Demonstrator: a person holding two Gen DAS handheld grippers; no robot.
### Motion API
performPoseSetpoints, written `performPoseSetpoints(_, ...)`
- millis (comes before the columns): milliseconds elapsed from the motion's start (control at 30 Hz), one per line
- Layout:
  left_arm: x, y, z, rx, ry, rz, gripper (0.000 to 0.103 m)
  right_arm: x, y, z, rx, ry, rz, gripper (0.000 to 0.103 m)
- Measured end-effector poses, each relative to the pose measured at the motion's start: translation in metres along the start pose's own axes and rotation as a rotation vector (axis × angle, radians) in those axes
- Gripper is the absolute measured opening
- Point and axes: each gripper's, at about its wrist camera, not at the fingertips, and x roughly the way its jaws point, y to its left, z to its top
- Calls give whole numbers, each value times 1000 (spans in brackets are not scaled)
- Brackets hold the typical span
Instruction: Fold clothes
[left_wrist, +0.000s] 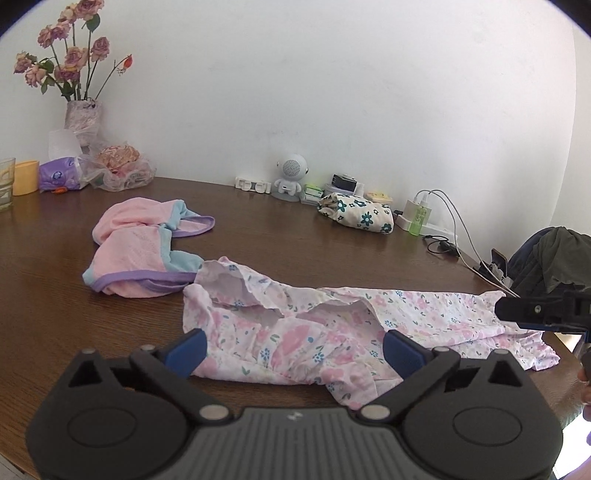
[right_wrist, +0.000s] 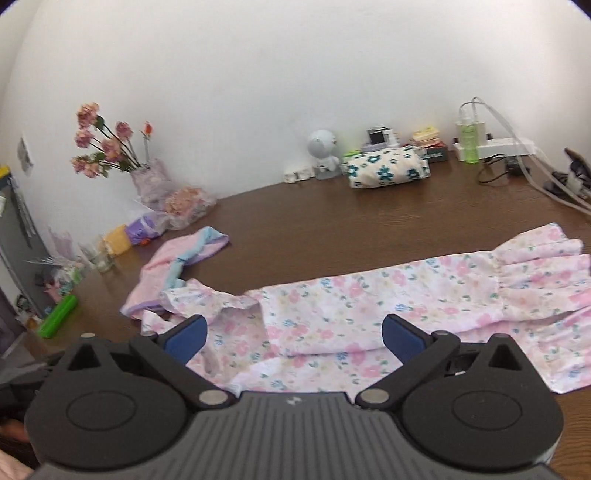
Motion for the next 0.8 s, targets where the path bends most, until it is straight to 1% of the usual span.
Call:
performPoseSetpoints(67,2,-4,-1,-11,11,3,102,0,0,-6,-21,26,-84,103)
performPoseSetpoints(267,8,-18,-4,-1,46,19,102,-2,-1,-23,-82,102,-335,103)
performPoseSetpoints(333,8,-22,-5,9,47,12,102,-5,-7,-29,-71,114,-380,103)
performPoseSetpoints(433,8,-27,-7,16,50,10,102,-12,-15,-31,-53,108,-387,103)
performPoseSetpoints(567,9,-31,-9,21,63,8,102,-13,-19,-32,-47,113,-363,103)
performPoseSetpoints(633,8,-27,-8,14,61,20,102,-12,-20,-29,-44,111,-324,103)
performPoseSetpoints(733,7,-10,-3,-33,75,59,102,-9,-19,-10,-75,98,-212,103)
performPoseSetpoints(767,7,-3,-1,-53,80,76,102,-7,-15,3,-107,89,-146,103)
performPoseSetpoints(800,7,4,0,-73,85,93,101,-5,-10,14,-134,81,-98,103)
